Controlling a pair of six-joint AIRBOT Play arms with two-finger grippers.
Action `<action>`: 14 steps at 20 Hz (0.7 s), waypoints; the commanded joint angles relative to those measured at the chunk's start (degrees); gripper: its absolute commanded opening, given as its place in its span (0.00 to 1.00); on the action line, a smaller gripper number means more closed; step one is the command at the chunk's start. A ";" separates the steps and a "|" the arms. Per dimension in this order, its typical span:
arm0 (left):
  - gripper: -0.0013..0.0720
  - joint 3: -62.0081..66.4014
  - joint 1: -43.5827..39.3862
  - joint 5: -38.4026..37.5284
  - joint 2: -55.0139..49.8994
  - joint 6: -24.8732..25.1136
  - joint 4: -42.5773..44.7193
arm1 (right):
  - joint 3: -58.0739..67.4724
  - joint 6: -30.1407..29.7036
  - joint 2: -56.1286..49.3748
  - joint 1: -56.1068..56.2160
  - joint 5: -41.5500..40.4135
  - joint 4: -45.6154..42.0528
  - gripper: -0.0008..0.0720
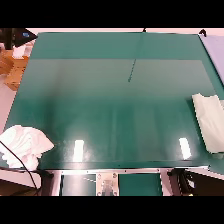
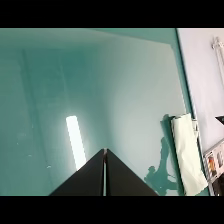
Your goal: Fold the shirts.
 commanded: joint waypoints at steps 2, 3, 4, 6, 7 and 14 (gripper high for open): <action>0.06 0.00 -0.02 2.08 0.09 0.50 0.00 | 7.80 -2.82 3.69 10.36 0.11 15.72 0.13; 0.05 0.00 -0.02 1.86 0.13 1.64 0.07 | 7.80 -4.59 4.37 14.64 -0.35 18.56 0.03; 0.05 0.00 -0.02 0.85 0.22 1.57 1.16 | 7.76 -6.23 4.90 19.63 -0.39 19.74 0.03; 0.05 -1.90 -0.02 -2.56 1.97 0.94 4.44 | 6.73 -8.17 5.92 28.76 -0.39 19.65 0.03; 0.05 -5.75 -0.02 -2.80 4.68 0.96 5.81 | 4.90 -8.85 7.10 32.70 -0.74 19.47 0.03; 0.05 -61.27 -0.02 7.98 40.48 7.96 8.28 | -25.86 -10.56 25.64 56.94 -9.99 19.50 0.03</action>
